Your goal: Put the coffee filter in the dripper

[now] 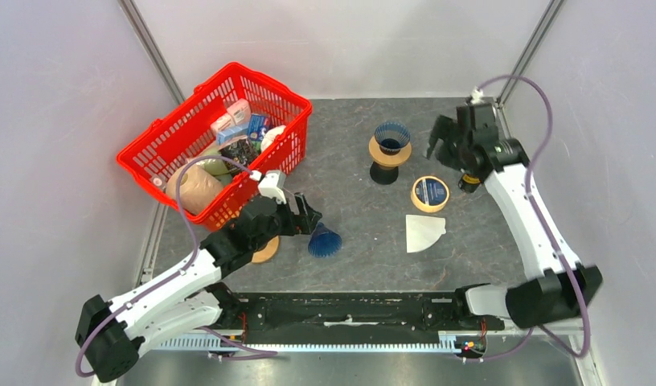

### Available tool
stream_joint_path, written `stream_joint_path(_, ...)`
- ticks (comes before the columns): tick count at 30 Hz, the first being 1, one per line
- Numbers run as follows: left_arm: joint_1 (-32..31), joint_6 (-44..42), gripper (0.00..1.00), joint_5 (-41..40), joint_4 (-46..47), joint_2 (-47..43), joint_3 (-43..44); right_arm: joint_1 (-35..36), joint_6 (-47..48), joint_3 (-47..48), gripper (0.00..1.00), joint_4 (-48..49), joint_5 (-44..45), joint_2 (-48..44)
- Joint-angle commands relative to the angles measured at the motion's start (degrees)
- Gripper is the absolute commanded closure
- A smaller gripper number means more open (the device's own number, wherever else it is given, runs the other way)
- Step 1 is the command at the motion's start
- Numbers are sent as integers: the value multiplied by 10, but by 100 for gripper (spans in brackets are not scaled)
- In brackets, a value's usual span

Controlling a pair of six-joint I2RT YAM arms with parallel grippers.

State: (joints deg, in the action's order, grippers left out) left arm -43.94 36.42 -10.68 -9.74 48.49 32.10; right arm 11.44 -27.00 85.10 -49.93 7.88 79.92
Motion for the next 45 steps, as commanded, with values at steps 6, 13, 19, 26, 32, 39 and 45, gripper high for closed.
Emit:
stream_joint_path(6,2,-25,4,60,56,38,10,-20,-137,-317,3,19,17,-224)
stream_joint_path(13,2,-21,4,70,62,50,7,-42,-192,-442,3,55,-7,-244)
stream_joint_path(19,2,-18,4,69,62,50,5,-79,-199,-490,7,166,-54,-172)
stream_joint_path(26,2,-15,4,65,61,49,5,-107,-188,-508,20,223,-98,-96)
stream_joint_path(32,1,-12,4,64,60,55,7,-111,-185,-517,35,235,-88,-87)
stream_joint_path(39,2,-9,4,65,59,59,8,-111,-176,-510,59,225,-82,-86)
stream_joint_path(45,2,-6,4,62,51,57,7,-111,-160,-502,80,217,-68,-82)
